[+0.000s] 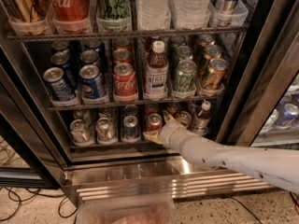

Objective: Pick coke can from bottom shelf of fridge

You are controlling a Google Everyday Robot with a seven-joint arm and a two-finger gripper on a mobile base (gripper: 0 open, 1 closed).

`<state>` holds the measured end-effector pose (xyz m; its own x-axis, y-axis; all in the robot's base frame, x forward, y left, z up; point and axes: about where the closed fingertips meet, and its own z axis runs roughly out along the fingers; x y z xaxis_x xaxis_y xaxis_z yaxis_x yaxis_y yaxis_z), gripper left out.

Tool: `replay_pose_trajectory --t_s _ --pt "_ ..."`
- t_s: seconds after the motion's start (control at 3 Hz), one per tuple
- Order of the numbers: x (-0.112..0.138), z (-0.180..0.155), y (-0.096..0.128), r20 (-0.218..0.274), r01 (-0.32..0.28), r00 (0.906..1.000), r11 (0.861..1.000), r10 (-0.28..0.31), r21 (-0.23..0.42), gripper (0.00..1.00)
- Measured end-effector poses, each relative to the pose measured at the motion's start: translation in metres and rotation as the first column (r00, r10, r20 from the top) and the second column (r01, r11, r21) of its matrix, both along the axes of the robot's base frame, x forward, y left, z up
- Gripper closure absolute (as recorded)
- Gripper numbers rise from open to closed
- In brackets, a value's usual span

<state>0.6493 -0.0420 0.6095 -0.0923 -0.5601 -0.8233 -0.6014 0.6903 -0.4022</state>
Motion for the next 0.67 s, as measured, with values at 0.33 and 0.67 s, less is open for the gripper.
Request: replay_pose_trajectory --t_s 0.33,0.67 --pt "0.0039 -0.0004 0.0068 0.001 -0.01 0.9999 1.0 0.01 0.02 0.45" --pt "0.0056 0.0002 0.013 0.002 -0.018 0.9998 0.999 0.018 0.037 0.68"
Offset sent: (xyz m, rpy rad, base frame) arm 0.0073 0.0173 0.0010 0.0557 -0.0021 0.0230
